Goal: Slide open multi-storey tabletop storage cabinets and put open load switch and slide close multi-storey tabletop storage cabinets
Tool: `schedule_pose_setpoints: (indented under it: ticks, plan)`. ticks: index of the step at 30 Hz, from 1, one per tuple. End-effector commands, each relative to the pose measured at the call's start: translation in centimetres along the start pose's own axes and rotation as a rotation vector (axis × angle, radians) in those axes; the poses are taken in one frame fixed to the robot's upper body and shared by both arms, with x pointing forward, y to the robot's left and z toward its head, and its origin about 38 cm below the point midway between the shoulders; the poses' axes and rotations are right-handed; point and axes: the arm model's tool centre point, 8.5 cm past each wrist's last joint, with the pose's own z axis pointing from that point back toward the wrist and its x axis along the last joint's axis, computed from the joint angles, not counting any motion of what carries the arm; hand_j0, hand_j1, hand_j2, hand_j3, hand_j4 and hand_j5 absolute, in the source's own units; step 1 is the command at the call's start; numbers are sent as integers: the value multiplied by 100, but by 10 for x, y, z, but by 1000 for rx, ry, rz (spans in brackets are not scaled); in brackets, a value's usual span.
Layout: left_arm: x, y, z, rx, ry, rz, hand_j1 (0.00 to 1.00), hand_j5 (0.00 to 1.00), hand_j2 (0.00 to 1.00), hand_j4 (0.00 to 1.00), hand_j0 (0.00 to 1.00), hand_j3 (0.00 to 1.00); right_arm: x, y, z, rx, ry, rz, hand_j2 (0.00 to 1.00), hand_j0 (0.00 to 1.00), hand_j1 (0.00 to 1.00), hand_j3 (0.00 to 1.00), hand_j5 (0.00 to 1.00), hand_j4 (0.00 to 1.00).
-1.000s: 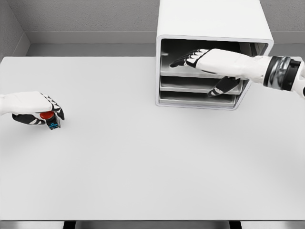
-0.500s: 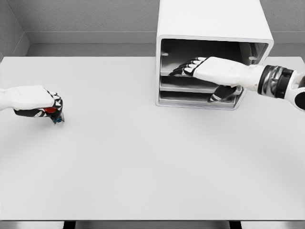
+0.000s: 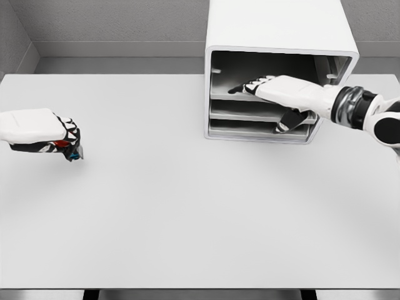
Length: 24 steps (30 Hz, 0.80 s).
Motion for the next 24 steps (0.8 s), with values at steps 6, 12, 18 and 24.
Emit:
schedule_pose_setpoints:
  ticks: [6,12,18,24]
  plan:
    - [5,4,3,12,-16,2,32,32,32,32,32,32,5,11,-1,24,-43,20,100,100,100,100,100,100]
    - [7,5,7,7,-17,-6,32,32,32,32,32,32,6,16,2,35,-71,38,100,100,100,100,100,100]
    - [7,5,6,6,-18,-5,32,32,32,32,32,32,14,16,7,33,-171,105,100,100,100,100,100,100]
    - [8,4,6,5,-19,-5,32,32,32,32,32,32,23,20,11,37,-272,172,100,100,100,100,100,100]
